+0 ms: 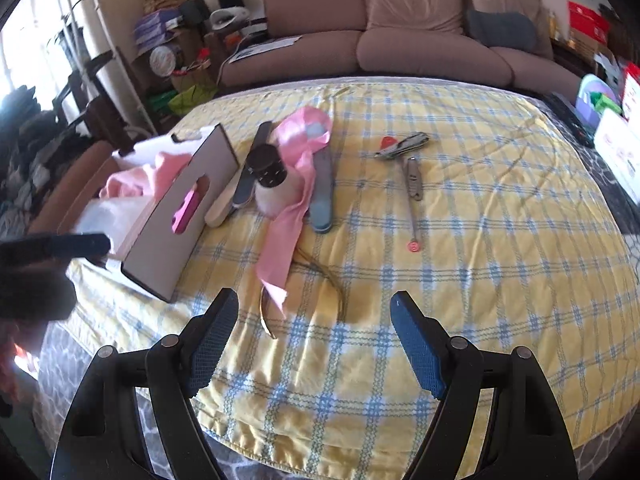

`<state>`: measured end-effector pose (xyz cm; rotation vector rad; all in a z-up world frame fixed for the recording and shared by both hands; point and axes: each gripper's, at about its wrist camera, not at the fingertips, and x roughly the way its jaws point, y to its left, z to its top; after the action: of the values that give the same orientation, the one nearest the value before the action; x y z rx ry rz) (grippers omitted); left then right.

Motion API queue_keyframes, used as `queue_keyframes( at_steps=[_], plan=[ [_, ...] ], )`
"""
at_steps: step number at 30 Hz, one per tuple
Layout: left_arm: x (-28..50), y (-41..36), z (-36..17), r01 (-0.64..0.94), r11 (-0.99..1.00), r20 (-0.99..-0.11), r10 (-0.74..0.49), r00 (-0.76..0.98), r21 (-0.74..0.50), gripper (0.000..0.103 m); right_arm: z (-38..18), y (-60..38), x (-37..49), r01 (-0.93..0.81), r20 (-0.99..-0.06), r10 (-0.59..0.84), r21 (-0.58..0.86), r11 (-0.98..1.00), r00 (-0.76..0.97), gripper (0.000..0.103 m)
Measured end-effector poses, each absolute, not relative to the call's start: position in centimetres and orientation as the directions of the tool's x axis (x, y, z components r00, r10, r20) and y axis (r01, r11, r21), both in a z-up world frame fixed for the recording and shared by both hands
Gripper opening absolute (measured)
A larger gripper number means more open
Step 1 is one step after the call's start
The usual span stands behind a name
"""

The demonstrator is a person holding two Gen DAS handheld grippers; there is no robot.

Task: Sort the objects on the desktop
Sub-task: 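Move the right tool toward the gold cuticle nipper on the bed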

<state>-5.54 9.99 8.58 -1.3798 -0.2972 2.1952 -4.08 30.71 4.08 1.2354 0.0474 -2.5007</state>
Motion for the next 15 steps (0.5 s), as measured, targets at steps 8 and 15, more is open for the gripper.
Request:
queue_keyframes(
  at_steps=[8,15],
  plan=[
    [-6.0,10.0,8.6,-0.302,-0.836,-0.77,0.543,-0.334,-0.459,0.103,0.9,27.8,-5.0,0.37,-0.813,-0.203,-0.016,-0.929,-0.545,0.063],
    [-5.4,12.3,7.9,-0.312,-0.775,-0.736,0.626,-0.259,-0.549,0.103,1.9,31.0,-4.0,0.309,-0.831,-0.211,0.049,-0.95,-0.515,0.06]
  ],
)
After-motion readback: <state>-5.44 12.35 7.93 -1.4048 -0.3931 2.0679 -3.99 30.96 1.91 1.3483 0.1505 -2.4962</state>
